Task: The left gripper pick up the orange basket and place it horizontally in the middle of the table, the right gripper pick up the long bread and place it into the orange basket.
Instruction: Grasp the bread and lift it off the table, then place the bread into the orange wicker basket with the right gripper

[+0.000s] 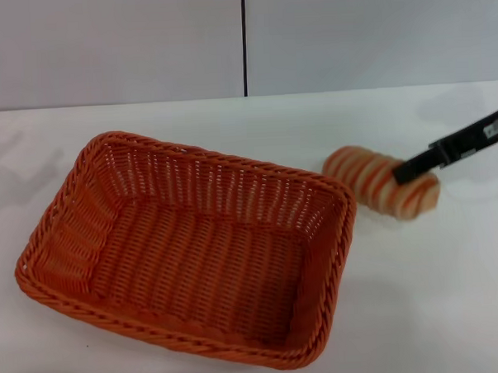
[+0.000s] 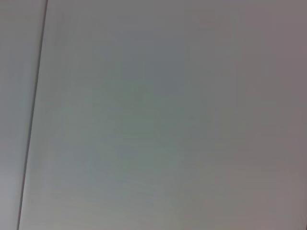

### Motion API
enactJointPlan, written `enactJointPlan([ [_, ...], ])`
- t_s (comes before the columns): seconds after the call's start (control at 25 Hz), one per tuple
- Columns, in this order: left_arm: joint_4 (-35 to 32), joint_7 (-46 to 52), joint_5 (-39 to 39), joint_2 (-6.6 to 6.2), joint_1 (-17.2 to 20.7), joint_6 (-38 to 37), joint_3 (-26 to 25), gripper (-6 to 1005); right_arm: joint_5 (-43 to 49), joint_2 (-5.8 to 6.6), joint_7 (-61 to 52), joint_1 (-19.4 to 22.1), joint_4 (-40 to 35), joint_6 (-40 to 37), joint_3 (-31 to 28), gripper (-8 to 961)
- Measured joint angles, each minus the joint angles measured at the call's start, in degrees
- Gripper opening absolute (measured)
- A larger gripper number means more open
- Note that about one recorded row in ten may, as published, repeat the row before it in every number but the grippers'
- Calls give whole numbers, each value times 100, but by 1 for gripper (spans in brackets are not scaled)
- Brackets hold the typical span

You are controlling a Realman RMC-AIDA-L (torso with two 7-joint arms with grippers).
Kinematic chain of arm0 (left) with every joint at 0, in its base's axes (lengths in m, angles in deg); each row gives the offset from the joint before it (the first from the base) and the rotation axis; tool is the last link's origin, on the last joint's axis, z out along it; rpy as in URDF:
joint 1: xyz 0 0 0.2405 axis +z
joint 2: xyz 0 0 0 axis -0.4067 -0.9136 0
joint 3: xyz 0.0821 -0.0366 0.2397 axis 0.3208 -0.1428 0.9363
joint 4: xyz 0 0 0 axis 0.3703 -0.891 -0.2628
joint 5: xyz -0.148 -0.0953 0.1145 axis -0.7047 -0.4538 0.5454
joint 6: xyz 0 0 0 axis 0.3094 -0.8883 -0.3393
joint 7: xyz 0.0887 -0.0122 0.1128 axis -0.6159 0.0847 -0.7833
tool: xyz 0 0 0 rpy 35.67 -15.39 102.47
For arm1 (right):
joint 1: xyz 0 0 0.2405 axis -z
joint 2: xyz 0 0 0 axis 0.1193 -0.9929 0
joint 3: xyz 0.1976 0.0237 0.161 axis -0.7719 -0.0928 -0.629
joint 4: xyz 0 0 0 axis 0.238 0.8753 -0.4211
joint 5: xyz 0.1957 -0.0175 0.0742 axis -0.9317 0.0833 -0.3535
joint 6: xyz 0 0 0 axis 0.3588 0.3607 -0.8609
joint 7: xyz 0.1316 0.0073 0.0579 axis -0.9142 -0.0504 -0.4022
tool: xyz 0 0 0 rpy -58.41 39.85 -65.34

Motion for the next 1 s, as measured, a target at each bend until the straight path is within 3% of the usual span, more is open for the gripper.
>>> enactJointPlan([
  [0.24,39,19,-10,5,-14,-14,8,814,-598,82,-3,23,-660,-358,46,304],
  [0.4,50,10,-13,12,-17,-12,27,814,-617,-13,-132,-48,-1426,-684,182,266],
  [0.6,61,-9,-13,20,-14,-23,9,814,-837,-139,-397,-121,-2506,-1014,1174,237],
  [1.0,123,10,-13,24,29,-62,3,814,-1797,-178,-399,-206,-2836,-1072,2746,173],
])
